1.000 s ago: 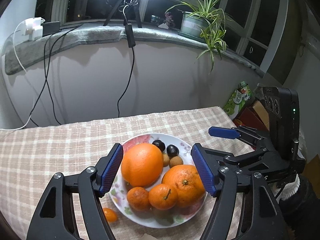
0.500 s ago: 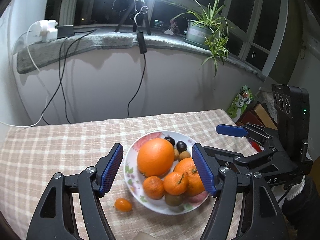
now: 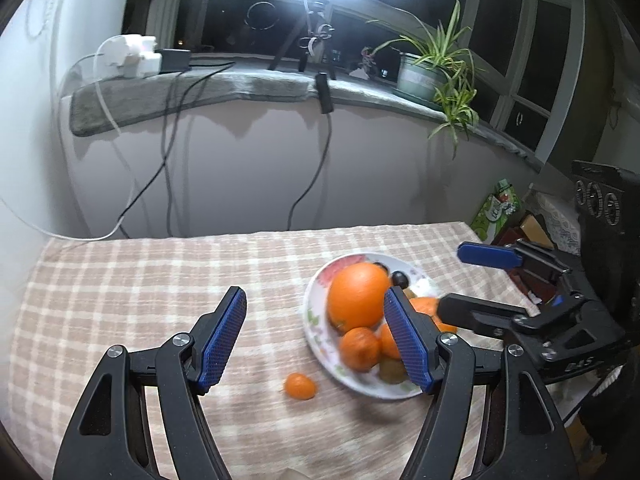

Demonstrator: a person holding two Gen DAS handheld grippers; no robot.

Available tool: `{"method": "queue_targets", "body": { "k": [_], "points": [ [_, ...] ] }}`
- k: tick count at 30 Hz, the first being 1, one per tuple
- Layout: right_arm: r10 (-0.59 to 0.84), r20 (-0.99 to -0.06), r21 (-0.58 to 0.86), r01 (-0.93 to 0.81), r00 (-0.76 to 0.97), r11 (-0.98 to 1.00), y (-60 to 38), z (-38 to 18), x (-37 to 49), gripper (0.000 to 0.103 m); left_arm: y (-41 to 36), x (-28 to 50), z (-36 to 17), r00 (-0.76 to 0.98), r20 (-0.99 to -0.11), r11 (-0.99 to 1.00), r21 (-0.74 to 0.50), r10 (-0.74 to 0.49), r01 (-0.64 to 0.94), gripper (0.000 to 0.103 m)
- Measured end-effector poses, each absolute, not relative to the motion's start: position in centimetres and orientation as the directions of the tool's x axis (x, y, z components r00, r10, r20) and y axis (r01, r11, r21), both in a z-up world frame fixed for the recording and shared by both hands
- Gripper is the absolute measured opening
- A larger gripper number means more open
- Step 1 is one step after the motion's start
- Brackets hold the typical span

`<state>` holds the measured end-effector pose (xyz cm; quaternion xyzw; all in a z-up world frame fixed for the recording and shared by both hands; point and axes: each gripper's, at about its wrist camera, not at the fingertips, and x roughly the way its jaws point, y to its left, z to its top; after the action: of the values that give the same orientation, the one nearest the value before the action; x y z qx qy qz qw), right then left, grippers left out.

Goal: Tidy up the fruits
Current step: 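Withdraw the left gripper from the plate toward the small tangerine on the cloth, then close the left gripper on the small tangerine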

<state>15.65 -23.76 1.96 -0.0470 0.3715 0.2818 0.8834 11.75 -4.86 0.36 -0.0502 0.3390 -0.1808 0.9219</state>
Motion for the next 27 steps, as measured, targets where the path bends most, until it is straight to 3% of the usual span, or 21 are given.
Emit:
{"method": "queue_targets", "body": {
  "k": [6, 8, 12, 18, 23, 27],
  "points": [
    [0.498, -0.687, 0.123, -0.591, 0.529, 0.797, -21.4, 1.9, 14.4, 0.087, -1.9, 11.4, -1.4, 0.694, -0.639, 0.943, -0.212, -0.331, 0.255, 0.070],
    [0.516, -0.689, 0.131, -0.613, 0.508, 0.779, -20.6, 1.7, 13.8, 0.087, -1.1, 11.2, -2.1, 0.685, -0.651, 0.945, -0.212, -0.327, 0.249, 0.062],
    [0.523, -0.700, 0.112, -0.649, 0.486, 0.753, -19.0, 1.1, 12.8, 0.087, 0.1, 10.7, -3.6, 0.661, -0.675, 0.944, -0.222, -0.328, 0.242, 0.057],
    [0.522, -0.732, 0.111, -0.681, 0.437, 0.724, -17.2, -0.6, 11.1, 0.074, 0.6, 10.3, -5.1, 0.626, -0.693, 0.934, -0.247, -0.357, 0.259, 0.045],
    [0.518, -0.751, 0.144, -0.665, 0.409, 0.733, -17.2, -2.0, 10.2, 0.047, -1.1, 10.1, -6.2, 0.581, -0.711, 0.914, -0.249, -0.397, 0.320, 0.044],
    [0.503, -0.754, 0.150, -0.635, 0.423, 0.758, -18.1, -2.7, 9.3, 0.046, -3.1, 10.5, -7.3, 0.542, -0.730, 0.898, -0.236, -0.417, 0.373, 0.044]
  ]
}}
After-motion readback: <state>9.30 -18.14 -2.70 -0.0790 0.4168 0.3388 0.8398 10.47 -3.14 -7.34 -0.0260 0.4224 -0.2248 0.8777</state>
